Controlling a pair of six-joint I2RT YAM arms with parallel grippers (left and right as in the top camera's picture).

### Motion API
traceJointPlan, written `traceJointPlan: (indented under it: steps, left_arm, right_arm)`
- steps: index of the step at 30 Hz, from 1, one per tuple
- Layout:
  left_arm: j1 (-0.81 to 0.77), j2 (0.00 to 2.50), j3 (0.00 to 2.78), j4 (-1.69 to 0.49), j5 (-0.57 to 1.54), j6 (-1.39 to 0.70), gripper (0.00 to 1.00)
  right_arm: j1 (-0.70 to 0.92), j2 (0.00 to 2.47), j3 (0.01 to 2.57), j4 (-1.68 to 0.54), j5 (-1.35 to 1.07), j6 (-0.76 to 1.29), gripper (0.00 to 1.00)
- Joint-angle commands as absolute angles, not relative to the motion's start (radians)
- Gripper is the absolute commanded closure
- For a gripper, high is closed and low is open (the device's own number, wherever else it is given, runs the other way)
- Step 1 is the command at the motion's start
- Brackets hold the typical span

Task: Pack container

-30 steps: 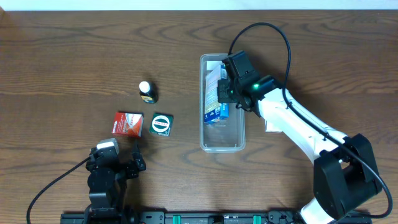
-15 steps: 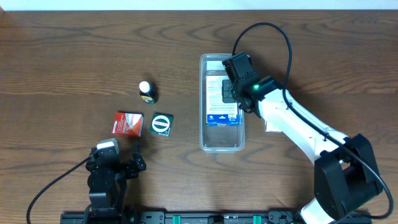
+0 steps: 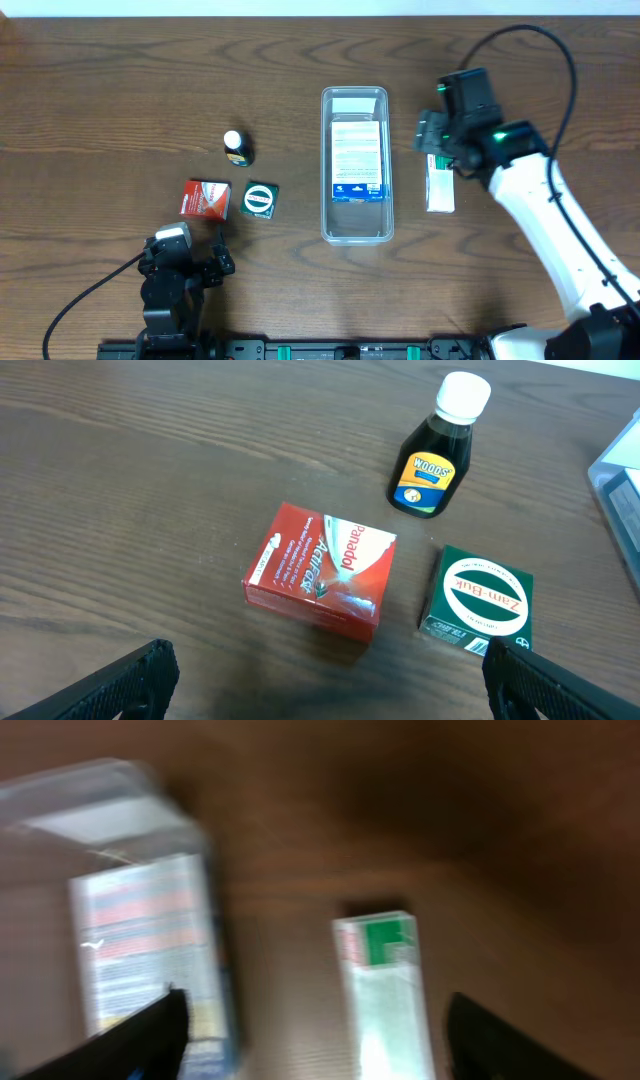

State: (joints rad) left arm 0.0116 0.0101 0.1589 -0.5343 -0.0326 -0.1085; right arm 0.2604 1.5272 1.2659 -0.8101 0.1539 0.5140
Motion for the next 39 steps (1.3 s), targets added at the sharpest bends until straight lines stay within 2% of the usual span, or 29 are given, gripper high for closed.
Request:
traceJointPlan:
  steps: [1, 5, 6, 7, 10, 14, 19, 25, 32, 39]
  left_arm:
    - [0.017, 0.004, 0.145, -0.535, -0.035, -0.118, 0.02]
    - [0.017, 0.004, 0.145, -0.535, -0.035, -0.118, 0.02]
    - [0.017, 0.004, 0.145, -0.535, -0.035, -0.118, 0.02]
    - [0.017, 0.004, 0.145, -0.535, -0.035, -0.117, 0.02]
    - [0.017, 0.004, 0.145, -0.535, -0.035, -0.118, 0.02]
    - [0.017, 0.004, 0.145, -0.535, -0.035, -0.118, 0.02]
    - [0.017, 0.004, 0.145, -0.535, -0.035, -0.118, 0.02]
    - [0.017, 0.004, 0.145, -0.535, -0.035, -0.117, 0.02]
    - [0.017, 0.004, 0.145, -0.535, -0.035, -0.117, 0.02]
    - [0.017, 0.004, 0.145, -0.535, -0.035, -0.118, 0.02]
  right_arm:
    - [0.201, 1.572, 1.247, -0.837, 0.117, 0.538, 0.16]
    - [0.177, 1.616, 1.246, -0.843, 0.030, 0.489, 0.30]
    - [0.177, 1.615, 1.246, -0.830, -0.002, 0.456, 0.43]
    - [0.178, 1.606, 1.247, -0.817, -0.048, 0.419, 0.60]
    - [0.186, 1.570, 1.248, -0.773, -0.202, 0.366, 0.80]
    - [0.246, 1.519, 1.248, -0.775, -0.335, 0.274, 0.98]
    - [0.406, 1.506, 1.248, -0.774, -0.334, 0.147, 0.99]
    - [0.575, 1.608, 1.247, -0.770, -0.171, 0.145, 0.99]
    - [0.609, 1.787, 1.247, -0.765, -0.192, 0.163, 0.99]
    - [0.630, 1.866, 1.247, -0.771, -0.228, 0.160, 0.99]
